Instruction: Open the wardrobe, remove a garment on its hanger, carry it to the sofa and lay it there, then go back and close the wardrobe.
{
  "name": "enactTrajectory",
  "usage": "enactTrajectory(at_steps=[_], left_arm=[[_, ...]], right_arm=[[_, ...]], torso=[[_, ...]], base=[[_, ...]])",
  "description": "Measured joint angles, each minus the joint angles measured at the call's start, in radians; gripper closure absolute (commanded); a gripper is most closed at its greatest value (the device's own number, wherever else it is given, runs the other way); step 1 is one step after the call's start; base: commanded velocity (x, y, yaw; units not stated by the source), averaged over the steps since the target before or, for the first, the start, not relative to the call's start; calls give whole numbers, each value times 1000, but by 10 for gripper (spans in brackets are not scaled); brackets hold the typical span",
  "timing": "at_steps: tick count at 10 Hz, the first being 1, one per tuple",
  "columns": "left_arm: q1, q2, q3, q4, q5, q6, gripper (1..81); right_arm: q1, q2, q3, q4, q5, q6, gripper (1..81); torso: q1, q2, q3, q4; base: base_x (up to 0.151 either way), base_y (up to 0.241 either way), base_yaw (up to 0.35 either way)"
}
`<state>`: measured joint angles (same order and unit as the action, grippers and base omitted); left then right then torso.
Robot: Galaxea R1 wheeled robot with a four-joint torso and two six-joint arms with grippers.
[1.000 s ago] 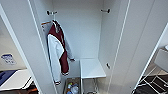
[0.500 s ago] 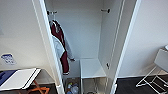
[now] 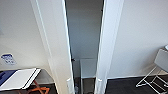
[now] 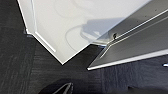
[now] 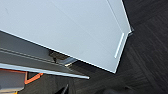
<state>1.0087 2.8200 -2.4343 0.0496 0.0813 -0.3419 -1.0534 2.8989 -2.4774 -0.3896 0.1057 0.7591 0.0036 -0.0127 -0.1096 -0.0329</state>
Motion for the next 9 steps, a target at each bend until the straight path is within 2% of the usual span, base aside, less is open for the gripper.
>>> enactTrajectory(at_steps=[3,5,9], left_arm=[[151,64,-166,175,19,0,10],[237,93,-198,292,-26,0,10],[421,129,-216,386,-152,0,10]], right_arm=[[-105,45,-161,-100,-58,0,10],[-196,77,-197,-165,-78,-3,10],[-390,95,-221,-238,-81,-4,10]], torso=[[0,0,0,0],[0,0,0,0],[-2,-1,1,0]], base=[[0,0,0],[0,0,0],[0,0,0]])
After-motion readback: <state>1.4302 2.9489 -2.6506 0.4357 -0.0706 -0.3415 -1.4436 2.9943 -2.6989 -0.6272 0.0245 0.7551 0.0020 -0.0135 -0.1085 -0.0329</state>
